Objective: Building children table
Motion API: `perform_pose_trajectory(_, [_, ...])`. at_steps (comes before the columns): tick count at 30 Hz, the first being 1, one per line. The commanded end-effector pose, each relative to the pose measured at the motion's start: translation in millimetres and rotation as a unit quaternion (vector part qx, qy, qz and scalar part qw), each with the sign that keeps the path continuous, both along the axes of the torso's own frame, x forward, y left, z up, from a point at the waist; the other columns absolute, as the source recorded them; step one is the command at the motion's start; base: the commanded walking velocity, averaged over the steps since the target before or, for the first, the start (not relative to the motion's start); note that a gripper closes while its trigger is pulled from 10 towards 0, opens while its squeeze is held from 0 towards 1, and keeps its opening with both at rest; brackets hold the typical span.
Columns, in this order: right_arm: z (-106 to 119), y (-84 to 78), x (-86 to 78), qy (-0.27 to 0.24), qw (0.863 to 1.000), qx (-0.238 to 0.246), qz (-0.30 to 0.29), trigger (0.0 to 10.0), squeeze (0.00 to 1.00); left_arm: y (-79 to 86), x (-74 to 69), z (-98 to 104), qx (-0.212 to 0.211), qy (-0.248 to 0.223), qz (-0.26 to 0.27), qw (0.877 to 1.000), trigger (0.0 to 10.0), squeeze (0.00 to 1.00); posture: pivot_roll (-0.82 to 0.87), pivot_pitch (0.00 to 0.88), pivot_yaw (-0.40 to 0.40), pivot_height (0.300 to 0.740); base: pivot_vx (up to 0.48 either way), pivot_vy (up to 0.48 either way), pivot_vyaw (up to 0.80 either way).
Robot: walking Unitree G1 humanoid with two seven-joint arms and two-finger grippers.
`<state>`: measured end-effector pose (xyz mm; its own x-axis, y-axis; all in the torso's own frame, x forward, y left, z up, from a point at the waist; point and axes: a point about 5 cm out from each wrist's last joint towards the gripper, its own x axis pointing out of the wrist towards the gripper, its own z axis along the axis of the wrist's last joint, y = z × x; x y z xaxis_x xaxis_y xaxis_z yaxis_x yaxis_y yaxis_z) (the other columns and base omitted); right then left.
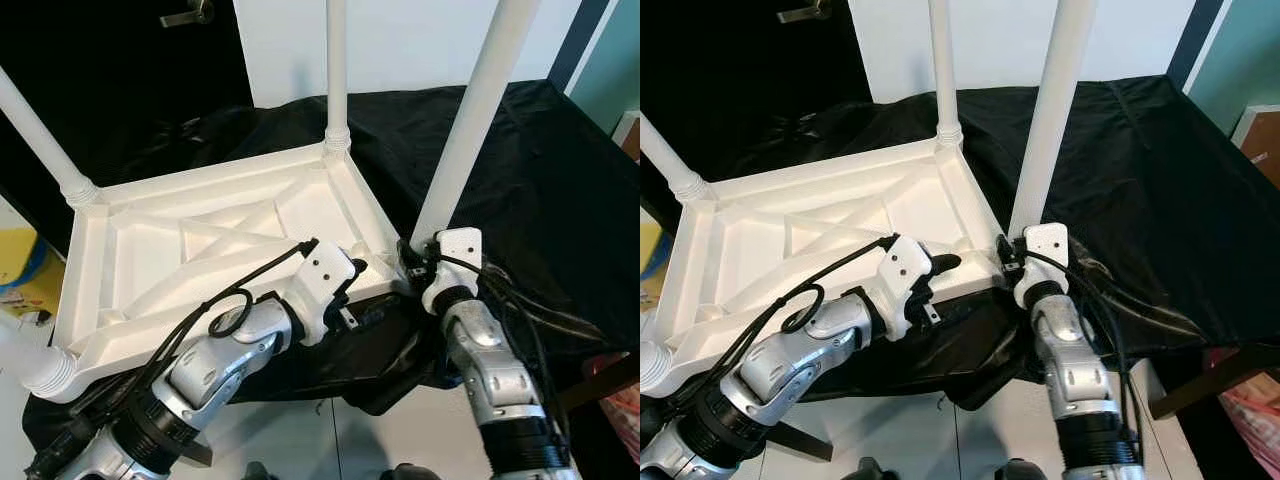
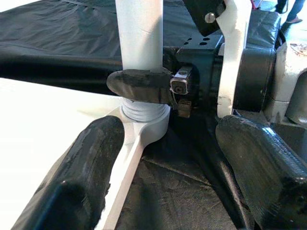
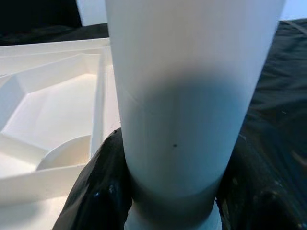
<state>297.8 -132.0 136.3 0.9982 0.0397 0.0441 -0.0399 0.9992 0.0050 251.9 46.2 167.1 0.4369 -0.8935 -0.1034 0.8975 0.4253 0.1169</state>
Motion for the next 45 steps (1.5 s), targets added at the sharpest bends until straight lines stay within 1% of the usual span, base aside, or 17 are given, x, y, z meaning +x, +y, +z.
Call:
perform_pose_trajectory(1, [-9, -6.9, -2.8, 0.027, 0.998, 0.007, -0.048, 10.0, 0.00, -3.4, -7.1, -3, 0.016, 0.009, -0.093, 0.996, 10.0, 0.00, -0.13, 0.065, 0.046, 0.740, 0.000, 0.000, 0.00])
perform_pose_trajectory(3, [-12, 1.4, -5.8, 0.037, 0.997, 0.011, -0.070, 10.0, 0.00, -4.2, -6.6, -3, 0.015, 0.008, -0.092, 0.996, 10.0, 0.00, -0.13, 0.064, 0.045, 0.740, 0.000, 0.000, 0.00])
perform_pose_trajectory(4, [-12, 1.4, -5.8, 0.037, 0.997, 0.011, -0.070, 10.0, 0.00, -4.2, -6.6, -3, 0.015, 0.008, -0.092, 0.996, 10.0, 0.00, -0.13, 0.064, 0.045, 0.740, 0.000, 0.000, 0.00])
perform_pose_trajectory(5, [-12, 10.2, -7.6, 0.040, 0.997, 0.016, -0.063, 10.0, 0.00, -4.3, -6.2, -2, 0.014, 0.007, -0.091, 0.996, 10.0, 0.00, -0.13, 0.063, 0.046, 0.740, 0.000, 0.000, 0.00])
perform_pose_trajectory(20, [-6, 14.1, -8.4, 0.028, 0.998, 0.015, -0.058, 10.0, 0.00, -3.7, -5.9, -2, 0.013, 0.005, -0.090, 0.996, 10.0, 0.00, -0.13, 0.061, 0.044, 0.740, 0.000, 0.000, 0.00])
perform_pose_trajectory(21, [-4, 14.1, -8.6, 0.023, 0.998, 0.017, -0.058, 10.0, 0.69, -3.8, -6.1, -2, 0.013, 0.006, -0.090, 0.996, 10.0, 0.00, -0.13, 0.061, 0.044, 0.740, 0.000, 0.000, 0.00])
perform_pose_trajectory(22, [-2, 13.9, -8.7, 0.016, 0.998, 0.013, -0.056, 10.0, 1.00, -3.8, -6.3, -2, 0.013, 0.006, -0.090, 0.996, 10.0, 0.00, -0.13, 0.061, 0.044, 0.740, 0.000, 0.000, 0.00])
perform_pose_trajectory(28, [5, 8.3, -11.3, -0.014, 0.999, 0.004, -0.040, 10.0, 1.00, -4.6, -7.0, -2, 0.012, 0.007, -0.090, 0.996, 10.0, 0.00, -0.13, 0.067, 0.042, 0.740, 0.000, 0.000, 0.00])
perform_pose_trajectory(31, [6, 3.5, -13.6, -0.024, 1.000, 0.005, -0.018, 10.0, 1.00, -5.0, -7.5, -3, 0.011, 0.008, -0.090, 0.996, 10.0, 0.00, -0.13, 0.068, 0.041, 0.740, 0.000, 0.000, 0.00])
perform_pose_trajectory(32, [6, -2.8, -15.8, -0.030, 1.000, 0.002, 0.006, 10.0, 1.00, -5.1, -8.1, -3, 0.012, 0.008, -0.090, 0.996, 10.0, 0.00, -0.13, 0.069, 0.041, 0.740, 0.000, 0.000, 0.00])
perform_pose_trajectory(34, [6, -4.1, -16.3, -0.030, 0.999, 0.002, 0.010, 10.0, 1.00, -5.1, -8.2, -3, 0.012, 0.008, -0.091, 0.996, 10.0, 0.00, -0.13, 0.069, 0.041, 0.740, 0.000, 0.000, 0.00])
perform_pose_trajectory(35, [5, -9.5, -17.3, -0.031, 0.999, 0.003, 0.032, 10.0, 1.00, -5.0, -8.3, -3, 0.012, 0.009, -0.091, 0.996, 10.0, 0.00, -0.14, 0.070, 0.042, 0.740, 0.000, 0.000, 0.00])
perform_pose_trajectory(37, [6, -13.0, -18.0, -0.032, 0.998, 0.004, 0.047, 10.0, 1.00, -4.9, -8.3, -4, 0.012, 0.009, -0.091, 0.996, 10.0, 0.00, -0.14, 0.070, 0.042, 0.740, 0.000, 0.000, 0.00])
perform_pose_trajectory(38, [6, -17.6, -18.4, -0.031, 0.996, 0.001, 0.079, 10.0, 0.00, -5.0, -8.5, -4, 0.012, 0.010, -0.092, 0.996, 10.0, 0.00, -0.14, 0.072, 0.045, 0.740, 0.000, 0.000, 0.00])
perform_pose_trajectory(39, [6, -17.6, -18.4, -0.031, 0.996, 0.001, 0.079, 10.0, 0.00, -5.0, -8.5, -4, 0.012, 0.010, -0.092, 0.996, 10.0, 0.00, -0.14, 0.072, 0.045, 0.740, 0.000, 0.000, 0.00])
perform_pose_trajectory(43, [6, -26.4, -16.9, -0.024, 0.984, -0.022, 0.174, 10.0, 0.00, -5.8, -9.1, -5, 0.012, 0.011, -0.097, 0.995, 10.0, 0.00, -0.14, 0.073, 0.045, 0.740, 0.000, 0.000, 0.00])
perform_pose_trajectory(45, [6, -27.1, -16.5, -0.022, 0.982, -0.025, 0.185, 10.0, 0.00, -5.8, -9.0, -5, 0.012, 0.012, -0.097, 0.995, 10.0, 0.00, -0.14, 0.073, 0.045, 0.740, 0.000, 0.000, 0.00])
